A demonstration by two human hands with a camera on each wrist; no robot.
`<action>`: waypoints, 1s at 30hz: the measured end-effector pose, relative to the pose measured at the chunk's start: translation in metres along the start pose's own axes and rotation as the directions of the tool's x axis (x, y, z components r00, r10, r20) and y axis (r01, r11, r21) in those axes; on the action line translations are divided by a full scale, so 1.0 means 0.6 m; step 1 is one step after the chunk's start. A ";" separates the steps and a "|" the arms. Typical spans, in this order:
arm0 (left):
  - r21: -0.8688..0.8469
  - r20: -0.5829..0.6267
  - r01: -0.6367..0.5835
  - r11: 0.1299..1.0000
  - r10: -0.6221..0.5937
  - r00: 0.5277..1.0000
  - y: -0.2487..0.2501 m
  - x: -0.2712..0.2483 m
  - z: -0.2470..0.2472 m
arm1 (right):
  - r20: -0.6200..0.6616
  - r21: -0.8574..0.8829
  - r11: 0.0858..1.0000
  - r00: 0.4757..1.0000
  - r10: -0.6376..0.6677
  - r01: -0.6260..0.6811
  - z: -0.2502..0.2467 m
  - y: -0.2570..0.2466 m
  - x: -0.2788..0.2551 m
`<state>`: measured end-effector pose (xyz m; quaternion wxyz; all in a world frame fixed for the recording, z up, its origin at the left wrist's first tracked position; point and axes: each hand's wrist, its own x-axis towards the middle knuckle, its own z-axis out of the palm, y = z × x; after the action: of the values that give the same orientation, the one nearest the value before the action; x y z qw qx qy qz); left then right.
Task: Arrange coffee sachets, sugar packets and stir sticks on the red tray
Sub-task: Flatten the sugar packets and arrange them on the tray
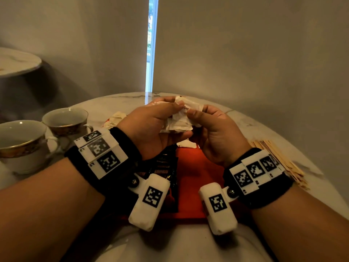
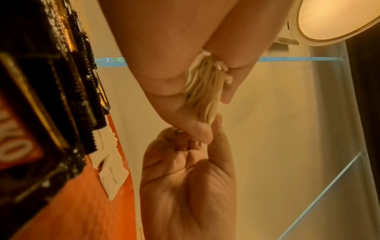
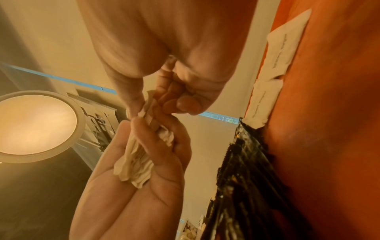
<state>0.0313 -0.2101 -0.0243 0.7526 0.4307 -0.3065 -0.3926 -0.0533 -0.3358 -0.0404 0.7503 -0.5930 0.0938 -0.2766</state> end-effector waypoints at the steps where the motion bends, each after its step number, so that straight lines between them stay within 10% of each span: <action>1: -0.017 0.016 0.012 1.000 -0.012 1.000 0.001 -0.001 -0.001 | -0.014 -0.016 1.000 1.000 0.011 -0.012 -0.002 0.002 0.001; 30: -0.017 -0.191 0.008 1.000 -0.012 0.982 0.014 -0.005 0.006 | -0.048 0.172 0.985 0.999 -0.003 0.011 -0.001 -0.011 0.001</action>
<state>0.0297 -0.2064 -0.0154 0.7800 0.4617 -0.2277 -0.3558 -0.0550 -0.3378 -0.0344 0.7954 -0.5194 0.0850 -0.3004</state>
